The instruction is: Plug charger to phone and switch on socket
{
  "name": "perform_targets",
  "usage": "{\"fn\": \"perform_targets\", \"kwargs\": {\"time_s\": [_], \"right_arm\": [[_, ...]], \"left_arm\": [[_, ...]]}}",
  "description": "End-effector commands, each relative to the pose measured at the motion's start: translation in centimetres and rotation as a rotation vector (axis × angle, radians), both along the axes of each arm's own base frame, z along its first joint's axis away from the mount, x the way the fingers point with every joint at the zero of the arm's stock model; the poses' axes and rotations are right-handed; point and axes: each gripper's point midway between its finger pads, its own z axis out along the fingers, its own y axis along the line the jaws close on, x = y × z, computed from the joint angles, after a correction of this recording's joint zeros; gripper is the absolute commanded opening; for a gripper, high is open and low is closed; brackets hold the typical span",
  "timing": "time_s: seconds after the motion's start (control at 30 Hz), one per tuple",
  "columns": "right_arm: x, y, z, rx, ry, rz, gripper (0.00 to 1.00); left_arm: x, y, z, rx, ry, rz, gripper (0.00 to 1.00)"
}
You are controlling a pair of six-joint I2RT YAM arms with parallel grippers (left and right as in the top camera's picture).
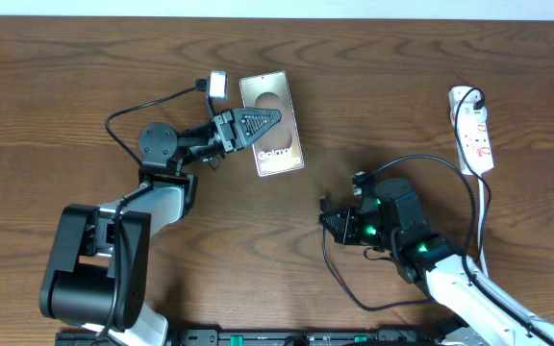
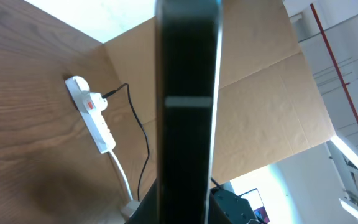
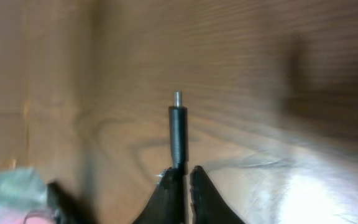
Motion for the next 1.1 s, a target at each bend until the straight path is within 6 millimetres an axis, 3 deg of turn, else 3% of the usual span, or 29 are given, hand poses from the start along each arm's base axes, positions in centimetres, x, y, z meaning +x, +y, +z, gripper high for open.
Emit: {"fn": "perform_targets", "kwargs": {"time_s": [0.0, 0.07, 0.13, 0.23, 0.4, 0.6, 0.77, 1.07], "right_arm": [[2.2, -1.7, 0.6, -0.107, -0.057, -0.09, 0.17], [2.6, -2.9, 0.8, -0.201, -0.048, -0.114, 0.26], [3.0, -4.0, 1.5, -0.285, -0.04, -0.133, 0.28], [3.5, -4.9, 3.9, -0.389, -0.041, -0.158, 0.34], [3.7, -3.4, 6.3, -0.468, -0.097, -0.136, 0.36], [2.9, -1.0, 1.9, -0.637, -0.074, -0.1, 0.36], [3.0, 1.3, -1.9, -0.753, -0.015, -0.03, 0.31], [2.3, 1.2, -4.2, -0.861, 0.088, -0.02, 0.25]], "left_arm": [[0.0, 0.5, 1.0, -0.002, -0.038, -0.001, 0.08], [0.0, 0.7, 1.0, 0.0, -0.038, 0.0, 0.07], [0.0, 0.8, 1.0, 0.0, -0.038, 0.002, 0.08], [0.3, 1.2, 1.0, 0.0, -0.038, 0.014, 0.08], [1.4, 3.6, 1.0, 0.004, -0.038, 0.074, 0.08], [1.9, 6.8, 0.6, 0.024, -0.025, 0.102, 0.07], [1.7, 7.5, 0.3, 0.028, 0.006, 0.086, 0.08], [1.3, 7.4, 0.2, 0.036, 0.005, 0.066, 0.07]]}}
